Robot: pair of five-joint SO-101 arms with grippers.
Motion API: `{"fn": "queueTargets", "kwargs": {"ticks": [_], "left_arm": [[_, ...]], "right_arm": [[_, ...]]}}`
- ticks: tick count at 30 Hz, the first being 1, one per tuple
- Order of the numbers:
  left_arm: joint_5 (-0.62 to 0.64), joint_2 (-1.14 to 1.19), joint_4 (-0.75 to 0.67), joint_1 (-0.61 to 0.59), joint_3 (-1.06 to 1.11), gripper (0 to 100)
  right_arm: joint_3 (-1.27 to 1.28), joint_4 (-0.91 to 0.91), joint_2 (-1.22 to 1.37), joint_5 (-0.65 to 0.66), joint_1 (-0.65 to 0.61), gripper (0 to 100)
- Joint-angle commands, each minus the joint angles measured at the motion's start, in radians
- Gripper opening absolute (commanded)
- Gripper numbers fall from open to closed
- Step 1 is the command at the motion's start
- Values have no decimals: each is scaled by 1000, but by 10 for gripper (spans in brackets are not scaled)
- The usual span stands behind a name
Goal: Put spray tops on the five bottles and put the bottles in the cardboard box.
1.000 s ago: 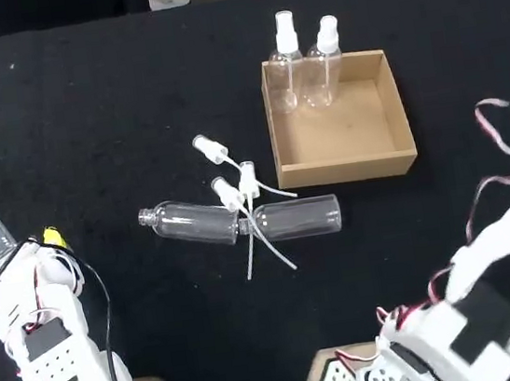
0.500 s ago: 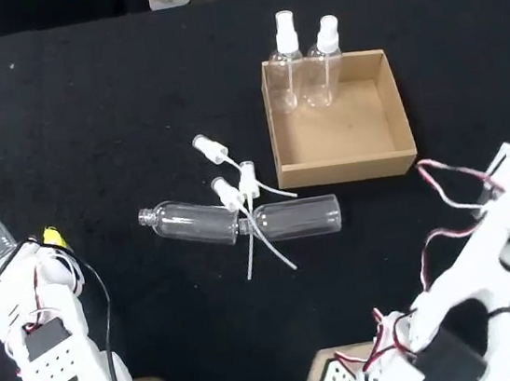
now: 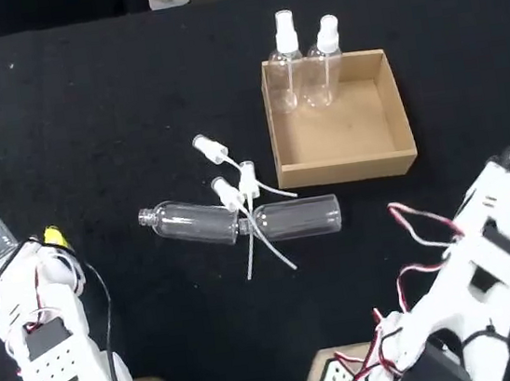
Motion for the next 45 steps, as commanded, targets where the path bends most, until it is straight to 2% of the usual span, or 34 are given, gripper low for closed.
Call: {"fn": "queueTargets", "kwargs": {"ticks": [1, 5, 14, 21, 31, 35, 39, 41, 45], "left_arm": [[8, -12, -28, 45, 2, 159], [8, -12, -28, 42, 1, 159], [8, -12, -28, 45, -1, 159], [8, -12, -28, 45, 1, 159], [8, -12, -28, 45, 4, 159], [8, -12, -28, 45, 5, 159], [8, -12, -28, 45, 5, 159], [8, -12, -28, 45, 5, 159], [8, -12, -28, 45, 5, 159]], "right_arm": [[53, -189, -59, -15, -14, 11], [140, -373, -56, -15, -41, 11], [209, -425, -56, -14, -153, 11], [355, -755, -54, -9, -152, 11], [349, -766, -42, -12, -121, 11], [262, -766, 76, -12, -114, 11], [136, -802, 300, -12, -72, 11], [110, -887, 414, -12, -63, 11], [136, -1188, 625, -6, -60, 11]]}}
